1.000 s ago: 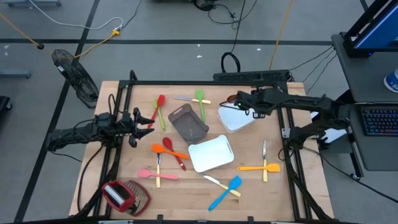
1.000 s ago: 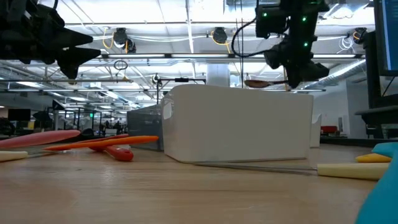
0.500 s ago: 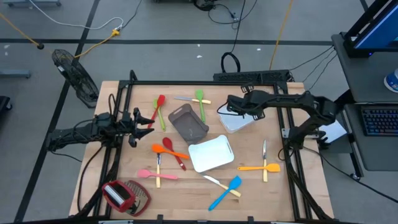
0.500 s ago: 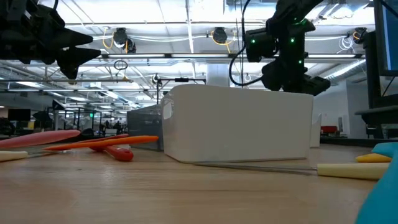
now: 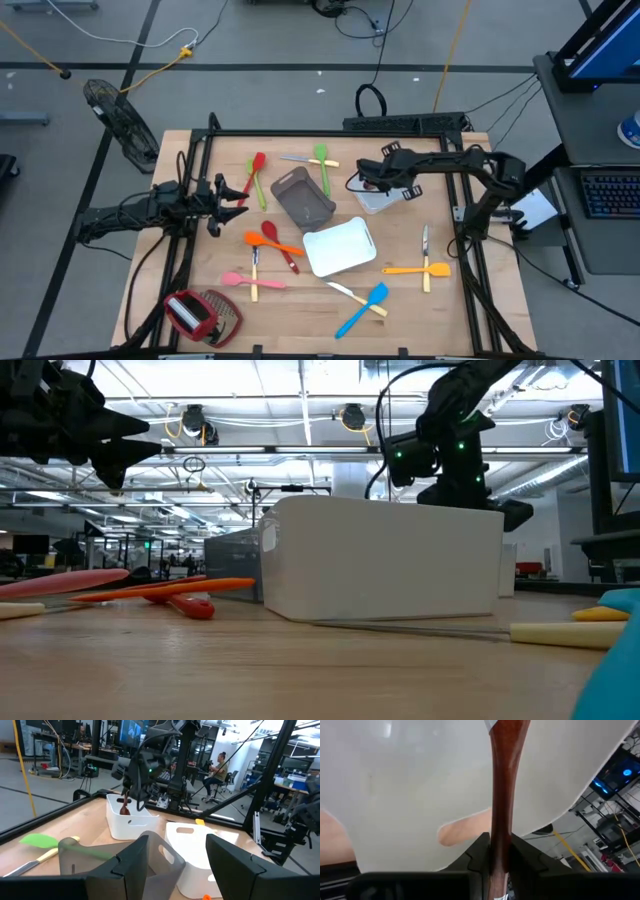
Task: Pick & Place Kitchen Items
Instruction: Put the brown spoon into the top white bin
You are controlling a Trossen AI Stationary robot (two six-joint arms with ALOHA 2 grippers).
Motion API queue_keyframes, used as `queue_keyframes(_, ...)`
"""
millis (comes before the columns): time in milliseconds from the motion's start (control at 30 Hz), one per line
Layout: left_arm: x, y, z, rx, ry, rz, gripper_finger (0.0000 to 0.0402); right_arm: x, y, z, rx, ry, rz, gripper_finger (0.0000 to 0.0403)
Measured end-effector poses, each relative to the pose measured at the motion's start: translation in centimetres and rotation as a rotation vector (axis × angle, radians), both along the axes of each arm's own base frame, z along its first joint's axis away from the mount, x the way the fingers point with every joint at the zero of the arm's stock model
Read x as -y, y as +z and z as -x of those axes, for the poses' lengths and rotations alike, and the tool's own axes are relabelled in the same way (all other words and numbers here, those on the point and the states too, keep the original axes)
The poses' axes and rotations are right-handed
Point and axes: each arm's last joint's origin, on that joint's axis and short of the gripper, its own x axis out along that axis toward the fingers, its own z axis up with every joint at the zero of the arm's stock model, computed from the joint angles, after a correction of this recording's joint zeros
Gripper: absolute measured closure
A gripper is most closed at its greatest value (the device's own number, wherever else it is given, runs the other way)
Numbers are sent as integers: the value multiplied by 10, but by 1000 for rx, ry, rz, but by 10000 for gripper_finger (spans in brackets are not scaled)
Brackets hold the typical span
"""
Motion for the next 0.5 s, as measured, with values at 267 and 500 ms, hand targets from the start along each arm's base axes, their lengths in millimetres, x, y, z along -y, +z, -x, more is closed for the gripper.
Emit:
queue_keyframes(267, 0, 0, 0, -4, 1, -15, 199, 1, -3, -1, -50, 43, -5, 358)
queue_keyframes(500, 0, -1, 0, -8, 1, -33, 199, 3, -4, -5, -12, 46, 8, 358)
